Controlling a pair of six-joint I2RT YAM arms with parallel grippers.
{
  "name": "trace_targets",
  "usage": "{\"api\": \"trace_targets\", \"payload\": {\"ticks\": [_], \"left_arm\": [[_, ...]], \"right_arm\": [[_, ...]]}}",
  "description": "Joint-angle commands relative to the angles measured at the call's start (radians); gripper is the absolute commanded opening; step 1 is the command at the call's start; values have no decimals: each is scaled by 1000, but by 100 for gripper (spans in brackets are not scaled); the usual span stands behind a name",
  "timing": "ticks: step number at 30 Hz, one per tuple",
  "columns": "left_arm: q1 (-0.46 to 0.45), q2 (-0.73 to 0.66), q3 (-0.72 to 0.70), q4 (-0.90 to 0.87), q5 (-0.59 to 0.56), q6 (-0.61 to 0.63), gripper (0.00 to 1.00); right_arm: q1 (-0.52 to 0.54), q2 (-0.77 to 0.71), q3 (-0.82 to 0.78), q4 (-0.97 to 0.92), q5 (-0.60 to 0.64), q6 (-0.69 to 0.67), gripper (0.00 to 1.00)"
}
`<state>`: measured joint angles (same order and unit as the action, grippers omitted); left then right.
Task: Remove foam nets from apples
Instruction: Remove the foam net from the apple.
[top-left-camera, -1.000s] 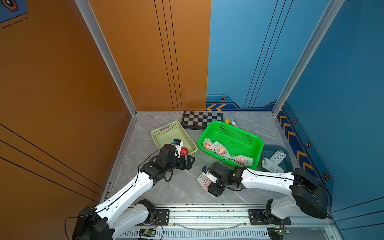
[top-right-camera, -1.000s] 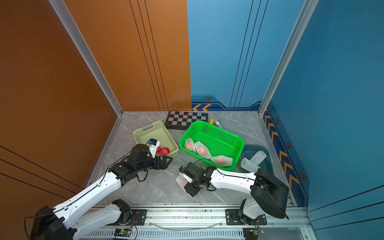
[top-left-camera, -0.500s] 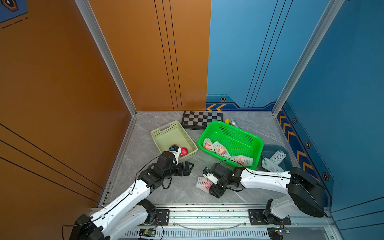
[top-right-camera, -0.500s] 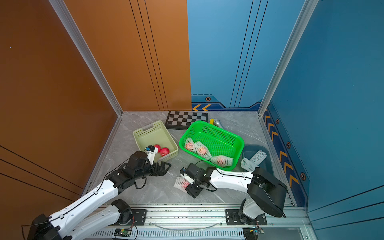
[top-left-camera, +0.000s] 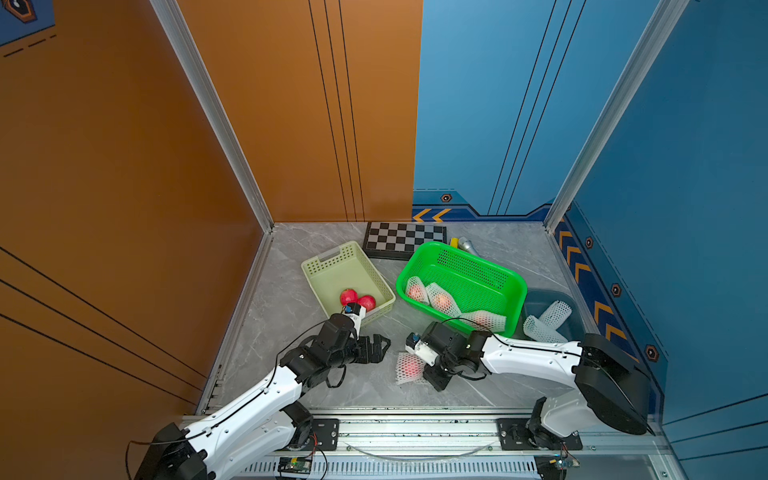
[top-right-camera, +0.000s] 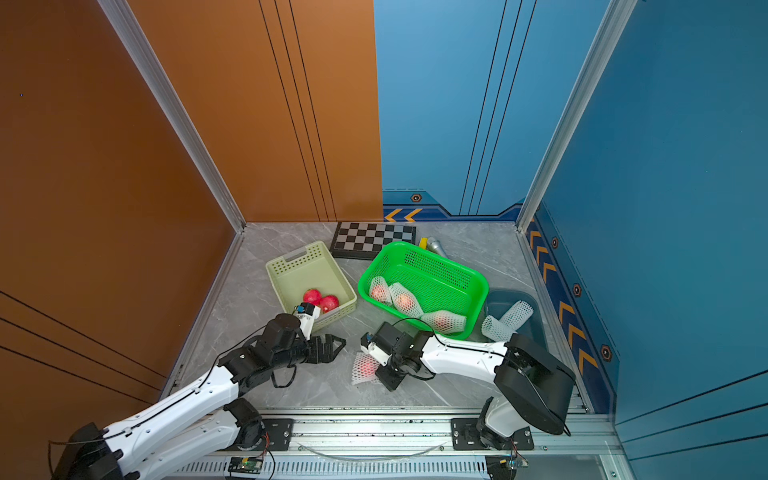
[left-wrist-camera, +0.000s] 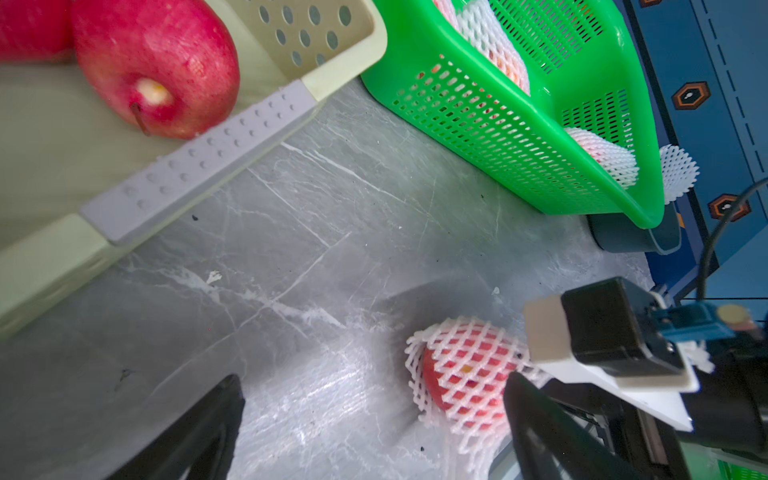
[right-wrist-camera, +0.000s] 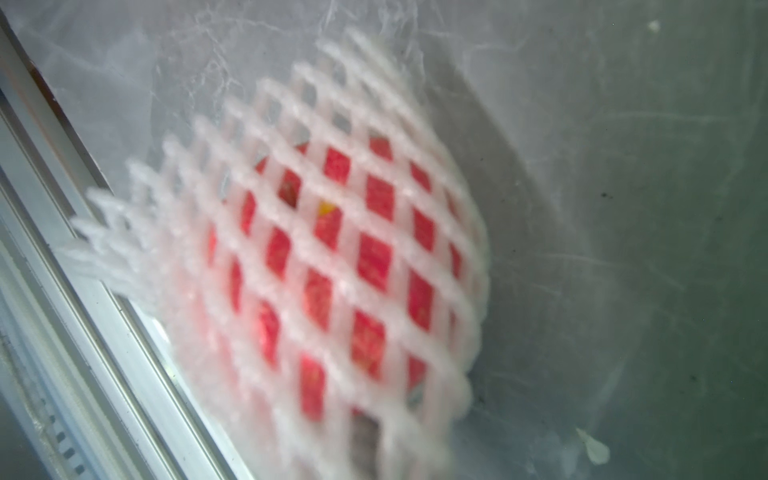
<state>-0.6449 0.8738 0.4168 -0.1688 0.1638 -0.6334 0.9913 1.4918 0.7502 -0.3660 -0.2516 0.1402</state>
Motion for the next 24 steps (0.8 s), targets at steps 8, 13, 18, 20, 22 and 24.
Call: {"api": "trace_targets", "payload": {"ticks": [8,13,18,20,22,24], "left_arm": [[-45,30,-54,118,-28,-42,99],[-44,18,-53,120,-47,-31,98],[-42,24,-47,122,-50,-25,98],[-42,24,-48,127,-50,-25,98],[-41,24,-48,130,-52,-23,98],[-41,23,-47,132,-52,-24,98]], "right_arm": [[15,-41,-20,16,-7,19,100],[16,-127,-28,14,46,15,100],[18,-221,-10,-22,118,17,100],[20,-267,-4,-37,146,25,100],[20,-295,13,-74,174,29,100],[19,-317,34,-106,198,25,100]]}}
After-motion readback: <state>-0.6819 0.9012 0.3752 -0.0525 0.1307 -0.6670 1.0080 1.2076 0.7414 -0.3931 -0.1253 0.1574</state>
